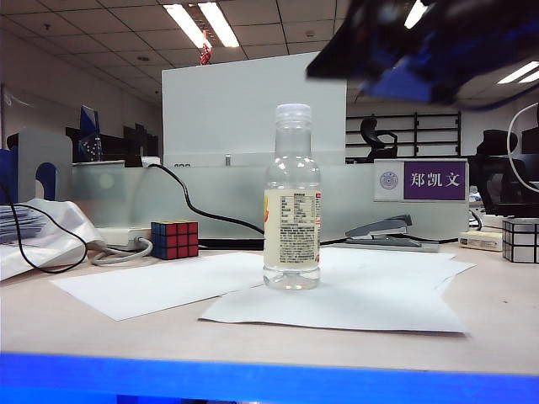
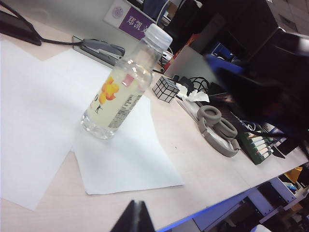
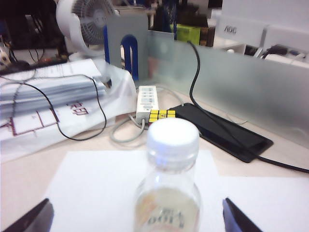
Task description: Flip the plastic bottle upside down.
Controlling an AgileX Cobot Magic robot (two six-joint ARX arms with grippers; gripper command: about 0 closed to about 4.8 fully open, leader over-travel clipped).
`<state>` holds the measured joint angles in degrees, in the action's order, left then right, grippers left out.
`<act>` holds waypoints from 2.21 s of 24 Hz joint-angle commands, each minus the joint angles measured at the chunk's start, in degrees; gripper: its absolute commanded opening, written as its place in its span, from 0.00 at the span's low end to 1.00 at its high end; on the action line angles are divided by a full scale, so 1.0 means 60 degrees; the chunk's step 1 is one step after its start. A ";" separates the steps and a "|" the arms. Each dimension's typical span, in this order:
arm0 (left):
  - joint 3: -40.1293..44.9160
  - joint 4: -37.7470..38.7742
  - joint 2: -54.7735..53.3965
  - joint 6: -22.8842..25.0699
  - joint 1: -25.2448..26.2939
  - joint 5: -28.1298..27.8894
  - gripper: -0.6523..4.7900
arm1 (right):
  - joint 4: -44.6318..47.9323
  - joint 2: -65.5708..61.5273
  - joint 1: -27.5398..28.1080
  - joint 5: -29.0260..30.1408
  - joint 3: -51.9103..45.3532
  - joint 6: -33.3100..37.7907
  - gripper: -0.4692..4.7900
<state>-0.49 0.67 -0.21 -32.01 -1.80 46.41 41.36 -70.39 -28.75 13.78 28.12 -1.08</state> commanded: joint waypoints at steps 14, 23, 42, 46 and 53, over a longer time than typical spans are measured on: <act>-0.0029 -0.0339 0.0015 -0.0423 0.0018 0.0204 0.11 | 0.1177 -0.3333 -0.0018 -0.0528 0.1701 0.0229 1.00; -0.0029 -0.0568 0.0015 -0.0718 0.0018 0.0463 0.11 | 0.1435 -0.3789 -0.0055 -0.0532 0.2095 0.0685 1.00; -0.0029 -0.0707 0.0015 -0.1020 0.0018 0.0852 0.11 | 0.2656 -0.4186 -0.0390 -0.0346 0.2397 0.2656 0.10; -0.0029 -0.0820 0.0015 -0.1016 0.0018 0.0831 0.11 | 0.4594 -0.4186 -0.0390 -0.0353 0.2397 0.5133 0.08; -0.0029 -0.3974 0.0015 -0.1949 0.0015 0.1497 0.11 | 0.6604 -0.4182 -0.0390 -0.0597 0.2401 1.1511 0.08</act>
<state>-0.51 -17.45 -0.21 -42.19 -1.80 54.89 77.76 -95.90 -31.00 11.42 42.17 59.61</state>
